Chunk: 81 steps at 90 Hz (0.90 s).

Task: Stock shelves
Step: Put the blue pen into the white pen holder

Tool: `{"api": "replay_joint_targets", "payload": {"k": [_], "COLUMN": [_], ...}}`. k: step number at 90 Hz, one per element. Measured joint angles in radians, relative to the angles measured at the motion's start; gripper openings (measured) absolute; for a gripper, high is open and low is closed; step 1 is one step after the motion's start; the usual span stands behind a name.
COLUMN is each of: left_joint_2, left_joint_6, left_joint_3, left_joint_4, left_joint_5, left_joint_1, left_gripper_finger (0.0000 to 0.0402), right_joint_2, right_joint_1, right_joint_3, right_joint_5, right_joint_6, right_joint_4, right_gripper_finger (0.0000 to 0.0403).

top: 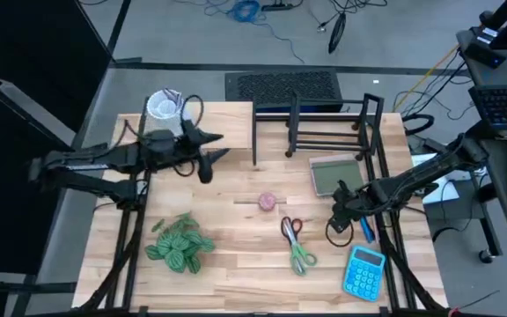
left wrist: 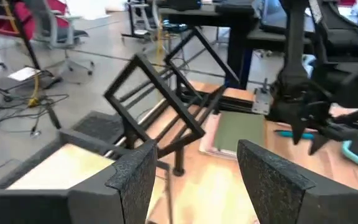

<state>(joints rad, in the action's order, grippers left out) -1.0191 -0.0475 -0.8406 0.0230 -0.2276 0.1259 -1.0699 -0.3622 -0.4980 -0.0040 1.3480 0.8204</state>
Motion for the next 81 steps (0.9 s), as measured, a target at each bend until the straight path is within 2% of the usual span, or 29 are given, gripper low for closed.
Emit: {"api": "replay_joint_targets", "payload": {"k": [23, 37, 54, 61, 72, 81], "left_joint_2": [-0.098, -0.119, -0.120, -0.121, -0.121, -0.121], "left_joint_6": [0.001, 0.001, 0.002, 0.008, 0.032, 0.034], "left_joint_3": [0.000, 0.000, 0.000, 0.000, 0.000, 0.000], "left_joint_4": [-0.067, -0.069, -0.070, -0.070, -0.069, -0.069], "left_joint_5": [-0.001, 0.000, 0.000, 0.000, 0.000, 0.000], "left_joint_1": [-0.022, -0.022, -0.022, -0.022, -0.022, -0.022], "left_gripper_finger": [0.0209, 0.0209, 0.0209, 0.0209, 0.0209, 0.0209], "right_joint_2": [-0.005, -0.010, -0.020, -0.019, -0.020, -0.028], "right_joint_1": [0.000, 0.000, 0.005, 0.019, 0.059, 0.101], "right_joint_3": [-0.003, -0.005, -0.005, -0.006, -0.034, -0.088], "right_joint_5": [-0.055, -0.074, 0.004, 0.026, -0.019, -0.028], "right_joint_6": [-0.003, -0.003, 0.024, -0.020, -0.158, -0.210], "right_joint_4": [0.108, 0.106, 0.099, 0.083, 0.079, 0.156], "right_gripper_finger": [0.0212, 0.0212, 0.0212, 0.0212, 0.0212, 0.0212]}}
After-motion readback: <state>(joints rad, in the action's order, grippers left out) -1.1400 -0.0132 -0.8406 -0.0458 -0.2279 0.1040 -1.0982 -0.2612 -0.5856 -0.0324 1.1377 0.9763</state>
